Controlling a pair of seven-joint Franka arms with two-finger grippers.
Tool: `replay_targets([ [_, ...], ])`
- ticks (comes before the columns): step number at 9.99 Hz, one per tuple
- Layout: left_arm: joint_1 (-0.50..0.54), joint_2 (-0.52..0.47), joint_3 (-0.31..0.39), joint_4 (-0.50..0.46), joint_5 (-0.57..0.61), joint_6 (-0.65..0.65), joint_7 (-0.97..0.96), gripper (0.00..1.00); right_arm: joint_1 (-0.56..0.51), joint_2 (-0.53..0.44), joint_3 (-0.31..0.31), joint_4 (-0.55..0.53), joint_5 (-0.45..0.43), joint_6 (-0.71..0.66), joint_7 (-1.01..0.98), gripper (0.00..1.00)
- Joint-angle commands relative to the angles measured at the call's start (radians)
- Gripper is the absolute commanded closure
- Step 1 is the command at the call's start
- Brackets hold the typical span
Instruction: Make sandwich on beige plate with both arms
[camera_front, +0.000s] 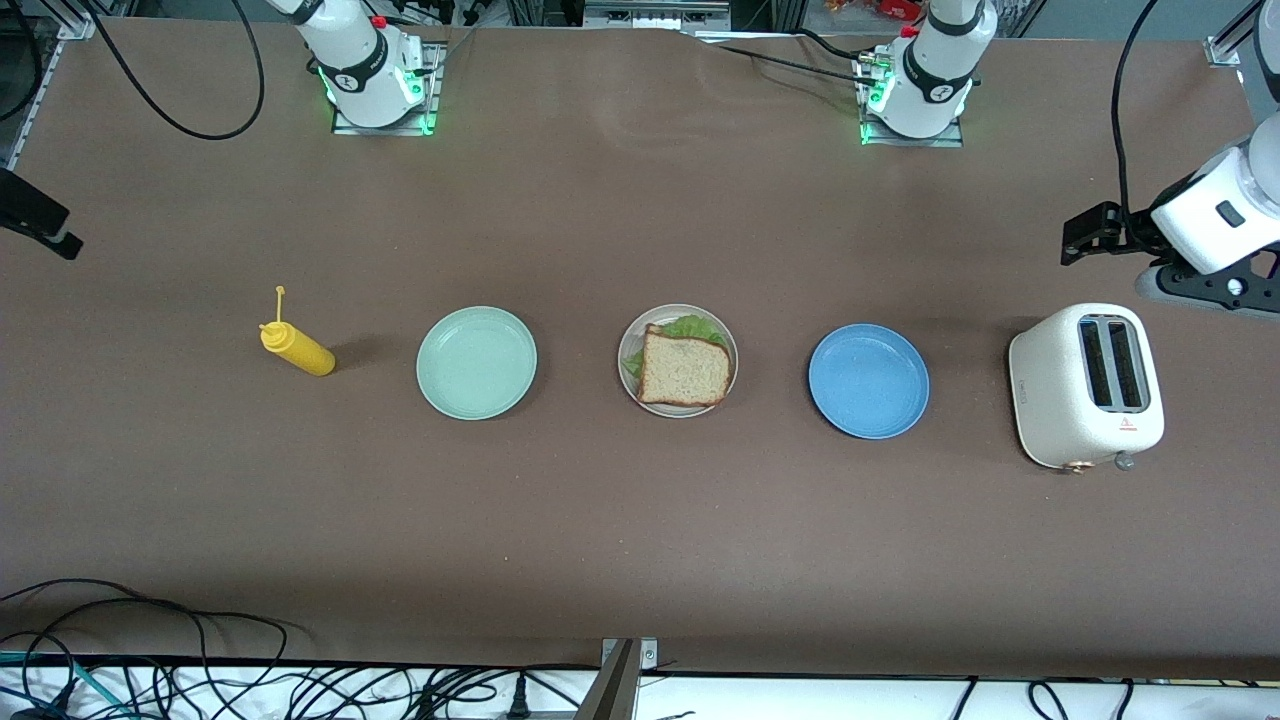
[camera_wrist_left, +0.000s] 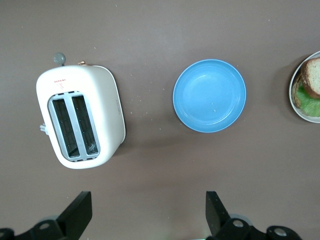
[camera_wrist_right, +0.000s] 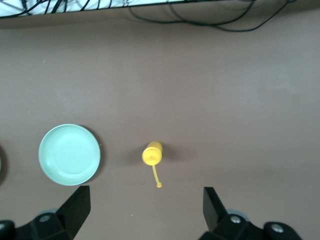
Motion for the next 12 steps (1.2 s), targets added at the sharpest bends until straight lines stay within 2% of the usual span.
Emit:
replay_targets([
  [1,0.004,0.024,0.001,0.037,-0.010,-0.014,0.021,0.00,0.012,0.020,0.008,-0.007,0.027,-0.003,0.001,0.00],
  [4,0.004,0.024,0.001,0.037,-0.009,-0.014,0.021,0.00,0.018,0.057,0.004,-0.006,-0.010,0.000,0.033,0.00],
  [12,0.004,0.024,0.001,0.037,-0.009,-0.014,0.021,0.00,0.020,0.072,0.002,-0.007,-0.025,0.001,0.095,0.00],
])
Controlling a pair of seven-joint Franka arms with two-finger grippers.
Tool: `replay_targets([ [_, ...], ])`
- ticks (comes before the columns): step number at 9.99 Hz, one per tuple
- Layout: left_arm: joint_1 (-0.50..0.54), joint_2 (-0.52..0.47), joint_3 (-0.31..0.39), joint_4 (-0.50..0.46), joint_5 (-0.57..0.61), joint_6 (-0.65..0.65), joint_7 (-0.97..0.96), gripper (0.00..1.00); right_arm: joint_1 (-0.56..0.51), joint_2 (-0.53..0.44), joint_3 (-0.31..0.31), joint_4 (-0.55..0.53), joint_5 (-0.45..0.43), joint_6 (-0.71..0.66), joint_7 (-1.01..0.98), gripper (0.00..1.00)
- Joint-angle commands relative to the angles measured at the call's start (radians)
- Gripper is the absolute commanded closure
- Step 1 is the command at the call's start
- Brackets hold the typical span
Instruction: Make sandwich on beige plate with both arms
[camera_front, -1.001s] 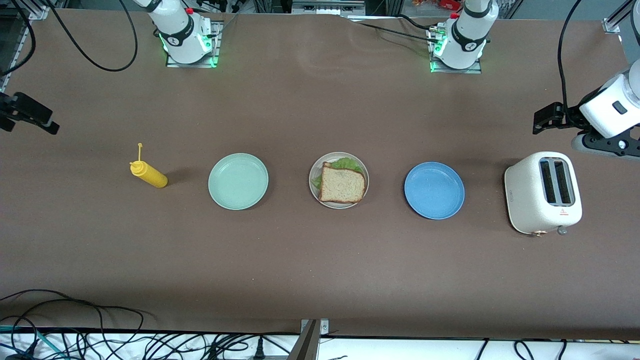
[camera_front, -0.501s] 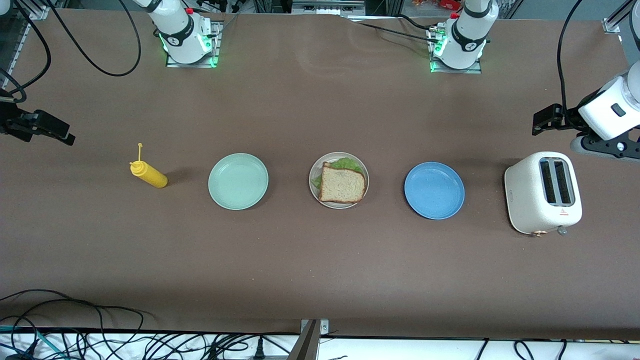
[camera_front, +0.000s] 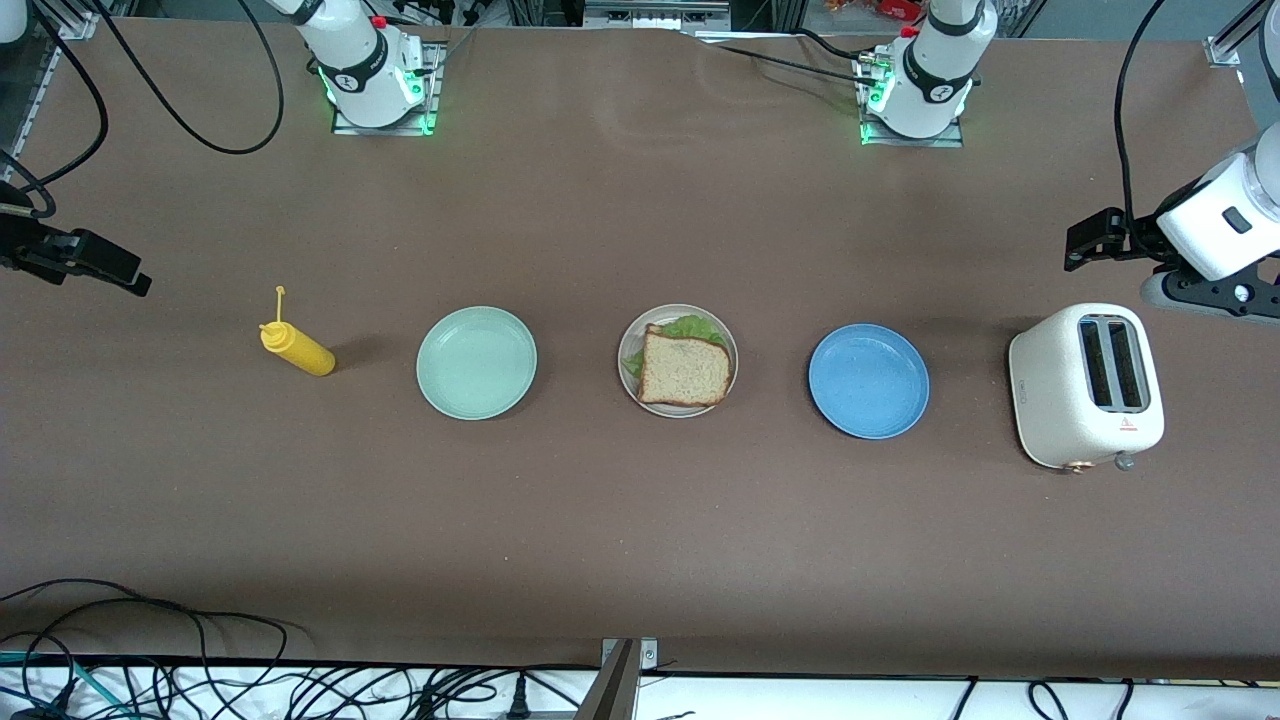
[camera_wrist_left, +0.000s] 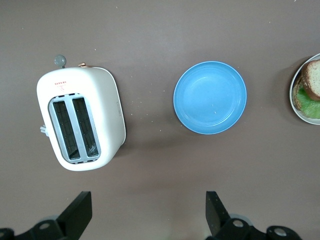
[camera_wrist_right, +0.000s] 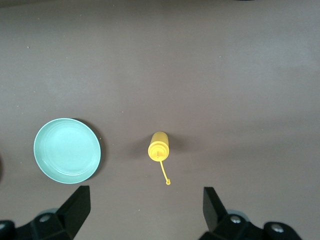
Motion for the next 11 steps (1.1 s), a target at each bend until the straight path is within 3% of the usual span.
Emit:
replay_targets([
  [1,0.003,0.013,0.002,0.030,-0.009,-0.016,0.021,0.00,0.003,-0.005,0.001,0.003,-0.015,0.003,0.027,0.00],
  [11,0.002,0.013,0.002,0.028,-0.009,-0.016,0.021,0.00,0.006,0.004,0.006,0.009,-0.011,0.004,0.038,0.00],
])
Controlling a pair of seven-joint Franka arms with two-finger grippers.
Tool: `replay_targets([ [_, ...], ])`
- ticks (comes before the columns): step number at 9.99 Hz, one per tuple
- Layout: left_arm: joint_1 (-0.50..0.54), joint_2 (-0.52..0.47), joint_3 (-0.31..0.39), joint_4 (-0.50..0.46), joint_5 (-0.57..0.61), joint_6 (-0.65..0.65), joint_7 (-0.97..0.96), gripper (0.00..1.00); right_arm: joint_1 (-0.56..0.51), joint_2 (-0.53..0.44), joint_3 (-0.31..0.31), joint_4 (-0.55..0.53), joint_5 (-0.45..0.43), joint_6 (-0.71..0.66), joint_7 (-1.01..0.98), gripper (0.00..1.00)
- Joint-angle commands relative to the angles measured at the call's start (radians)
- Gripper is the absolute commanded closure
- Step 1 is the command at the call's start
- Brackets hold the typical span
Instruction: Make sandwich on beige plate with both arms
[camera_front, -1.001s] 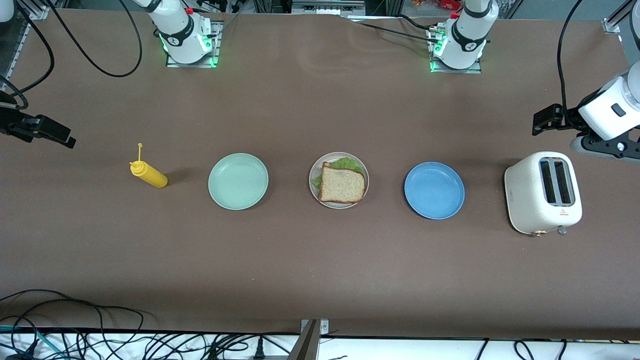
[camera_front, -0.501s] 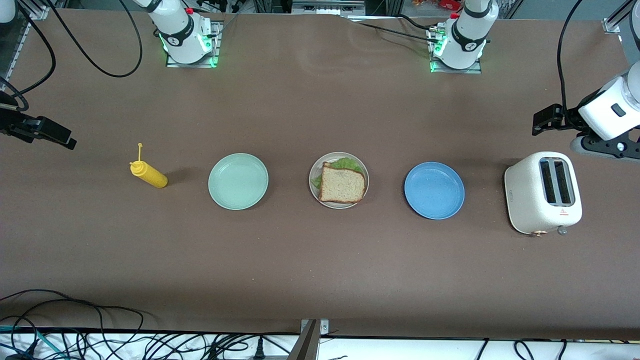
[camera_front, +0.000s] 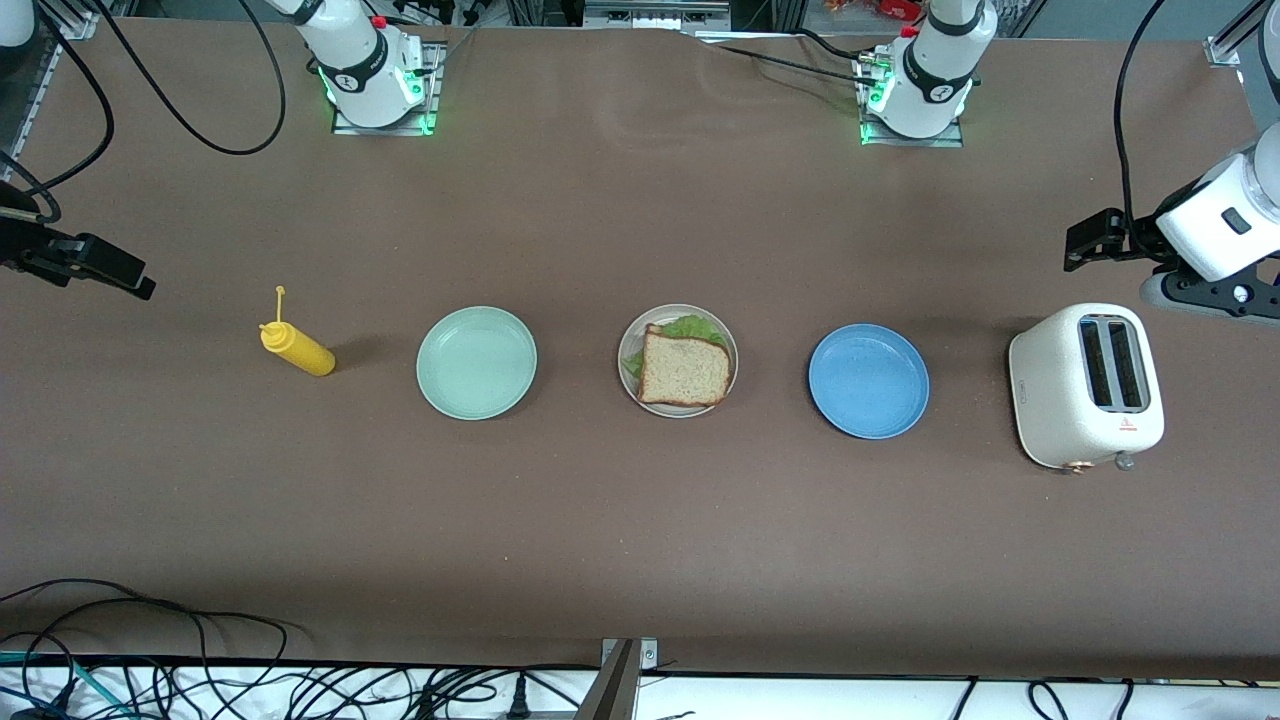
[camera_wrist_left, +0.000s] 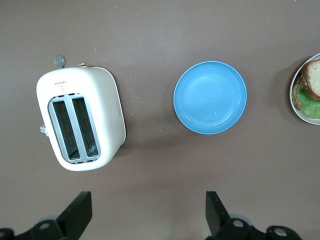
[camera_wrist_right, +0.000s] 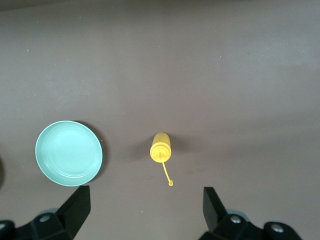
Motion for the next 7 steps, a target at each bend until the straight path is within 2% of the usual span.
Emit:
replay_targets([
  [1,0.002,0.012,0.000,0.028,-0.009,-0.016,0.021,0.00,0.002,0.001,0.003,0.009,-0.010,-0.001,0.015,0.00],
  [7,0.000,0.012,0.000,0.028,-0.009,-0.016,0.021,0.00,0.002,0.004,0.003,0.011,-0.009,0.000,0.010,0.00],
])
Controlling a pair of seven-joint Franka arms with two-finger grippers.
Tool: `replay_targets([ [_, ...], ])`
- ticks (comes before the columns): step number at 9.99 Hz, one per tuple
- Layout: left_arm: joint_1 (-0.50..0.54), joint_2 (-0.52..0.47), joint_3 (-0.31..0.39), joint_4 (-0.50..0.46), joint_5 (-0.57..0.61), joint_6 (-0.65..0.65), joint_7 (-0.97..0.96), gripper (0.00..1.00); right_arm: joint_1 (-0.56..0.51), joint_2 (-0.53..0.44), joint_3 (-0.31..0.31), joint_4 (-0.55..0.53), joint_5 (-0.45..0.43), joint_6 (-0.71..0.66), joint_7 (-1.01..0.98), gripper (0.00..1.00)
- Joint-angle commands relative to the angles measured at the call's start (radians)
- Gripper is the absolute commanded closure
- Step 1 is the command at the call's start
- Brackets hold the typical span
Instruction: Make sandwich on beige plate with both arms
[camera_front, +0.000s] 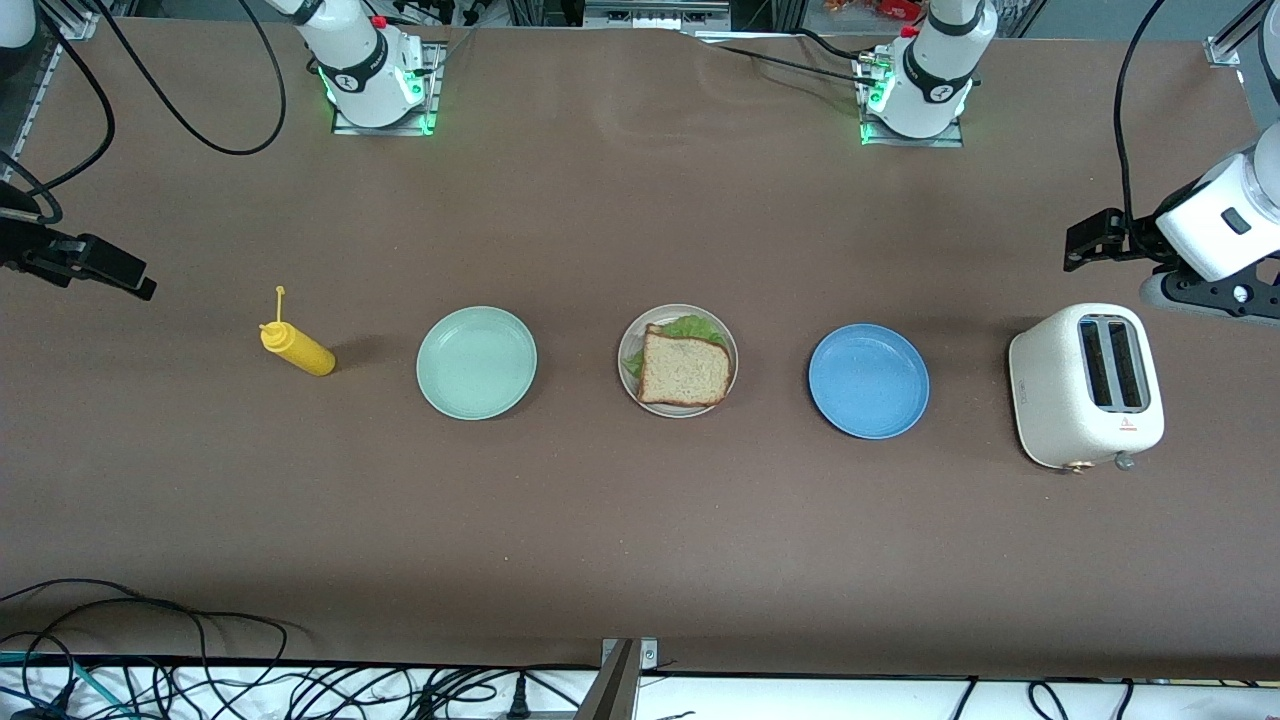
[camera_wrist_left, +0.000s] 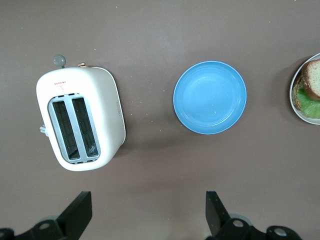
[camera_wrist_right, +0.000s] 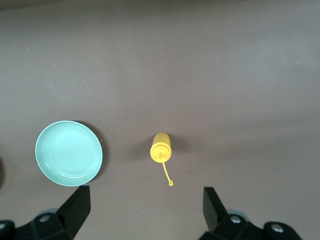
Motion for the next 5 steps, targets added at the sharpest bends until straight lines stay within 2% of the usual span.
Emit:
replay_targets([
  [1,0.000,0.012,0.001,0.028,-0.009,-0.016,0.021,0.00,0.003,0.003,0.004,0.012,-0.009,-0.001,0.010,0.00],
  [5,0.000,0.012,0.001,0.028,-0.009,-0.016,0.022,0.00,0.028,0.012,0.001,0.015,-0.007,0.001,0.011,0.00],
])
